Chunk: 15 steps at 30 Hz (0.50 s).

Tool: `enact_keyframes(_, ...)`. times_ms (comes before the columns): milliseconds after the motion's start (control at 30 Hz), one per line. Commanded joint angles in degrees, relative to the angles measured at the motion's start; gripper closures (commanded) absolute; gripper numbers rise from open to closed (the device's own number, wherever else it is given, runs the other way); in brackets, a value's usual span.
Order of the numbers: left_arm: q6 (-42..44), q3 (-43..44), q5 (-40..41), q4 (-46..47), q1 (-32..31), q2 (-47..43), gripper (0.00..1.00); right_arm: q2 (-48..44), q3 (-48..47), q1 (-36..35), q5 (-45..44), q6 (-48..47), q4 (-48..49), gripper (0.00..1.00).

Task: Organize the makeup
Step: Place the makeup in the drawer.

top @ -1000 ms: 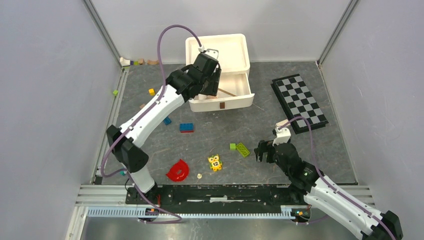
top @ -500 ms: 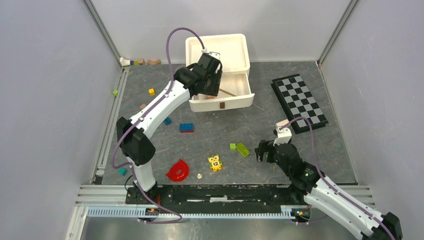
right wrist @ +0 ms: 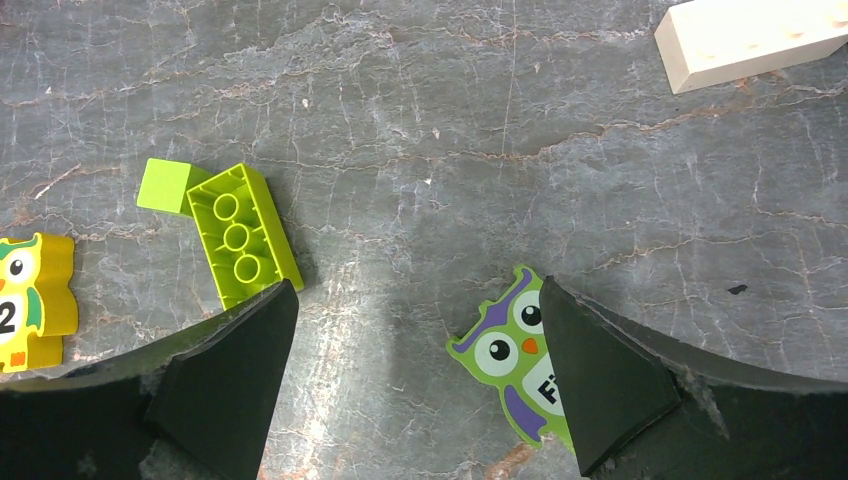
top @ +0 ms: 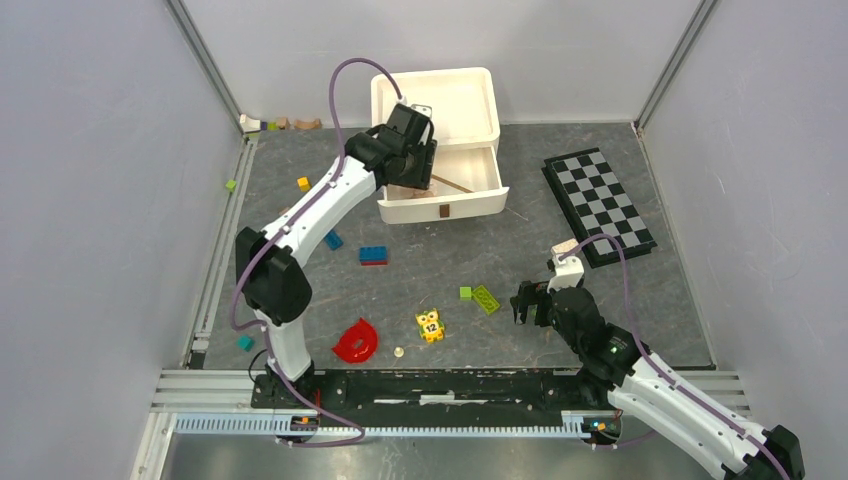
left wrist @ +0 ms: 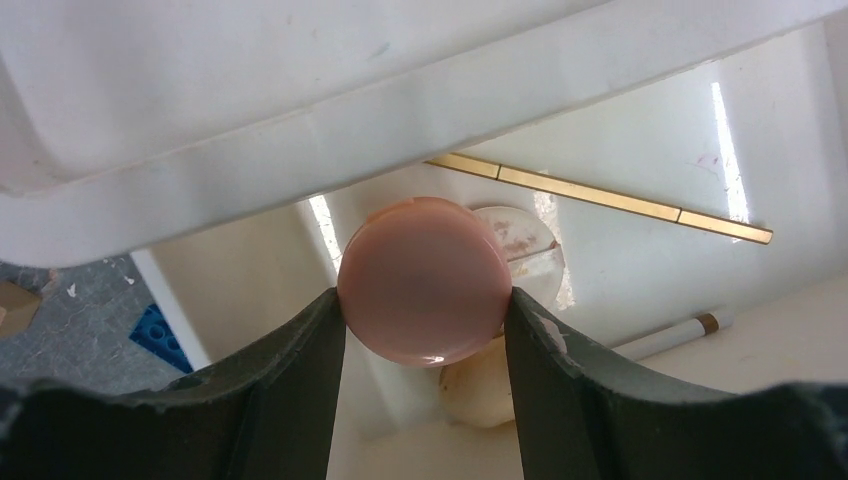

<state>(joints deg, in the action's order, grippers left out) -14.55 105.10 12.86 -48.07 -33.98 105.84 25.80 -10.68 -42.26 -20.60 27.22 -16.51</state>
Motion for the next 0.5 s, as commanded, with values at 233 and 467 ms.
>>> enact_keyframes(233,2.77,-0.42,-2.39,2.28,0.03,2.76,0.40,-0.49,0.30,-0.10,-0.89,0.46,0.61,0.02)
enact_keyframes(467,3.03,-0.68,-2.12,2.27,0.00,3.89,0.31,-0.31,0.35,-0.10,-1.00,0.37,0.75,0.02)
